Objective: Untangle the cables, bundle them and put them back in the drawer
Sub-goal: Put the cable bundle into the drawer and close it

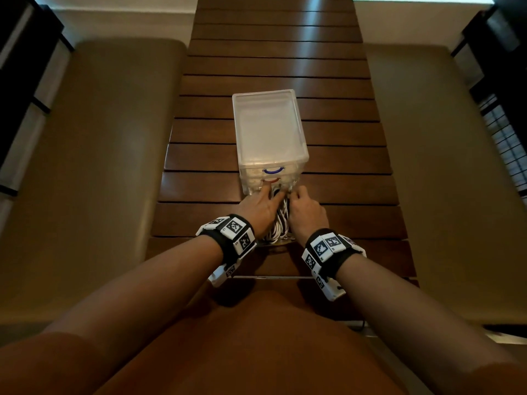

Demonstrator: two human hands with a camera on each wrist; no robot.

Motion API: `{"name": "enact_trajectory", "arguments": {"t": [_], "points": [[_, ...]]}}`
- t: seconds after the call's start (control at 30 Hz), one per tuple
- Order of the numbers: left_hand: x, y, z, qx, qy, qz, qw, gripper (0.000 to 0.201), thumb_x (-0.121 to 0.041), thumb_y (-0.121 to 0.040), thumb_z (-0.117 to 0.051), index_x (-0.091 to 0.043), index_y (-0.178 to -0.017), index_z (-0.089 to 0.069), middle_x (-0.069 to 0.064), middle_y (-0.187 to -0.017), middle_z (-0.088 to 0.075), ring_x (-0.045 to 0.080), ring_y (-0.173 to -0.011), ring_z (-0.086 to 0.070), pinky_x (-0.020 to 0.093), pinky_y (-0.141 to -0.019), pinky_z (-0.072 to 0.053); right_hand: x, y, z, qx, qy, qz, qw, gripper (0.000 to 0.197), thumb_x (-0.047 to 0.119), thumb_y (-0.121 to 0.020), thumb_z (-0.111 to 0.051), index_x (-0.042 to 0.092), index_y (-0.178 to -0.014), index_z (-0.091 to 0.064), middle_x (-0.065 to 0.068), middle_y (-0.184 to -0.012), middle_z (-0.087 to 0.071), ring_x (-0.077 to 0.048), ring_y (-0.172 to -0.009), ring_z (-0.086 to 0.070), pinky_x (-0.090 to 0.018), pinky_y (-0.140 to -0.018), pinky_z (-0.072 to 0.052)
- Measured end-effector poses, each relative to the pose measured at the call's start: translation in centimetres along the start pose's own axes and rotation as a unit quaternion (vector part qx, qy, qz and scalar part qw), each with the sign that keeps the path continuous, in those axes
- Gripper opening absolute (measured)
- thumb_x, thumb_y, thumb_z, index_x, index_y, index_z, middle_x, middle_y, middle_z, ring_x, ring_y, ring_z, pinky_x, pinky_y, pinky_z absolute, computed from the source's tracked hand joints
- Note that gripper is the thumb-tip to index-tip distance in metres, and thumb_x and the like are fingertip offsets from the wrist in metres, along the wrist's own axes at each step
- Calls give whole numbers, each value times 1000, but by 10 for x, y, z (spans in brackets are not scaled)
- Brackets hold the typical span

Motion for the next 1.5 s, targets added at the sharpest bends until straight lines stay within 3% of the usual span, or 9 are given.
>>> {"name": "enact_trajectory", "arguments": {"t": [0.3,0.47,0.63,0.8,0.9,1.0,1.13,1.37,1.5], "points": [[2,-21,6,125,-30,22,992,83,-16,-86,-61,-27,-153,-13,16,-151,-22,42,-124,-46,53,-100,-44,-13,5,9,79,-128,-19,988,41,20,-96,-44,21,-138,-42,-7,-123,-47,-32,-103,-56,-34,-80,-42],[1,-23,6,146,-44,40,987,88,-18,-86,-63,-27,-154,-7,15,-152,-19,42,-125,-46,53,-98,-44,-47,22,13,67,-336,-109,933,61,23,-86,-68,30,-141,-42,2,-104,-55,-15,-90,-60,-28,-74,-51],[1,-21,5,139,-40,41,989,90,-19,-85,-62,-27,-154,-4,15,-152,-20,40,-123,-49,50,-95,-47,-59,30,3,79,-471,-108,872,53,-6,-78,-70,28,-116,-56,-9,-102,-60,-24,-89,-67,-36,-78,-58],[4,-13,8,34,51,31,998,80,-10,-84,-60,-26,-151,-18,15,-146,-35,40,-113,-57,51,-91,-50,-49,21,6,-58,-347,-48,935,32,6,-83,-71,24,-108,-64,5,-90,-69,-11,-83,-67,-25,-76,-56],[8,-4,12,-59,143,48,987,69,-11,-82,-67,-17,-141,-31,15,-131,-54,34,-104,-62,45,-85,-53,-44,13,3,-85,-255,0,963,24,11,-83,-71,20,-106,-70,1,-95,-74,-14,-85,-69,-32,-80,-58],[10,1,14,-112,184,84,973,58,-25,-81,-73,-16,-129,-40,10,-110,-65,29,-96,-65,39,-80,-52,-41,7,2,-130,-226,1,965,11,7,-83,-71,12,-92,-74,-5,-88,-73,-16,-78,-62,-36,-76,-56],[0,-1,12,-140,205,61,967,35,-21,-83,-71,-12,-114,-59,6,-117,-60,24,-103,-59,33,-86,-47,-46,5,0,-181,-259,-17,949,11,1,-79,-71,7,-87,-76,-8,-84,-69,-20,-74,-61,-35,-69,-55],[-5,-20,6,-140,231,59,961,24,-22,-77,-76,-9,-95,-68,8,-105,-64,25,-98,-59,31,-83,-43,-56,1,2,-133,-353,-60,924,20,12,-92,-58,10,-105,-73,-2,-96,-71,-9,-84,-61,-20,-78,-50],[-5,-22,4,-143,234,68,959,10,-16,-81,-71,-12,-88,-64,6,-92,-63,24,-88,-60,27,-74,-42,-48,4,0,-125,-348,-17,929,34,23,-86,-69,20,-120,-66,2,-89,-60,-8,-76,-54,-11,-69,-44]]}}
Point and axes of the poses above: each hand's wrist, its own y-axis away from the middle knuckle, its own z-axis out of the back of the hand, x = y × z, the point moved 6 cm from there along -y, towards the middle knuckle
